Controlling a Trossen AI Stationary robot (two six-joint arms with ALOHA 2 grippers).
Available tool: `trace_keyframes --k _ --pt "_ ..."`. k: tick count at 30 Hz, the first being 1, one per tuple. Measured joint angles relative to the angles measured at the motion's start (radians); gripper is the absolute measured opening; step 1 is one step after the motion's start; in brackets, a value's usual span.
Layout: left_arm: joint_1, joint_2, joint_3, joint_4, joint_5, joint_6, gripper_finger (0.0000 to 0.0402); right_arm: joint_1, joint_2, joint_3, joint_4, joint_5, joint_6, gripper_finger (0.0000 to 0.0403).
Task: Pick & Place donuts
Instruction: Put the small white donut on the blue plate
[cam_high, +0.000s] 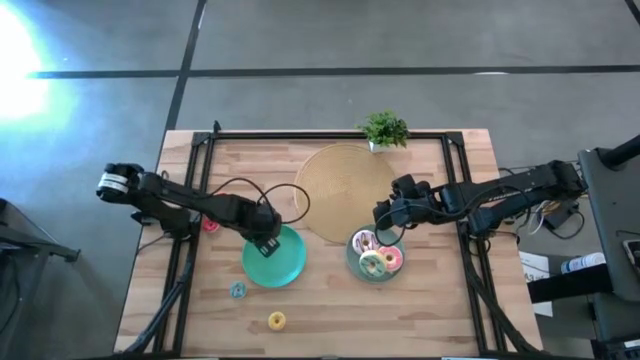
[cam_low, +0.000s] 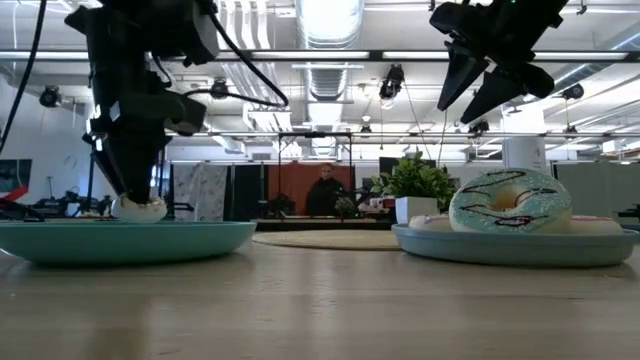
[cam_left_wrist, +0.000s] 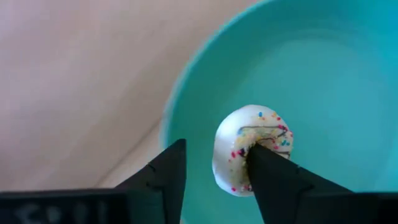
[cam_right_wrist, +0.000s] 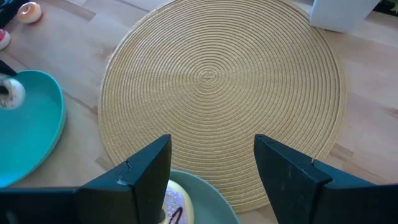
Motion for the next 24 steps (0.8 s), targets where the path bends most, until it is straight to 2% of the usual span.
trace_keyframes --k 7,10,11,13,15,17,19,20,22,24 --pt "0.0 -0.005 0.006 0.016 0.032 0.089 0.0142 0.0 0.0 0.0 0.0 0.001 -0.023 0.0219" --pt "0.01 -0.004 0.006 0.02 0.166 0.176 0.0142 0.0 0.0 0.0 0.0 0.002 -0.019 0.0219" --pt "0.016 -0.004 0.004 0.012 0.176 0.171 0.0142 0.0 0.0 0.0 0.0 0.003 -0.019 0.0219" --pt "0.023 -0.004 -0.006 0.04 0.135 0.101 0.0142 0.0 0.0 0.0 0.0 0.006 -0.019 0.0219" --pt "0.025 -0.006 -0.007 0.05 0.109 0.137 0.0142 0.0 0.0 0.0 0.0 0.007 -0.02 0.0219" --pt "0.021 -0.009 -0.009 0.068 0.071 0.078 0.0142 0.0 0.0 0.0 0.0 0.007 -0.02 0.0219" --pt "0.021 -0.009 -0.007 0.093 0.144 0.128 0.0142 0.0 0.0 0.0 0.0 0.007 -0.022 0.0219" --pt "0.022 -0.009 -0.007 0.085 0.149 0.103 0.0142 0.0 0.0 0.0 0.0 0.007 -0.021 0.0219" --pt "0.022 -0.013 -0.009 0.086 0.11 0.017 0.0142 0.0 0.0 0.0 0.0 0.007 -0.012 0.0219" --pt "0.023 -0.014 -0.004 0.081 0.093 -0.007 0.0142 0.002 0.0 0.0 0.001 0.007 -0.005 0.0219"
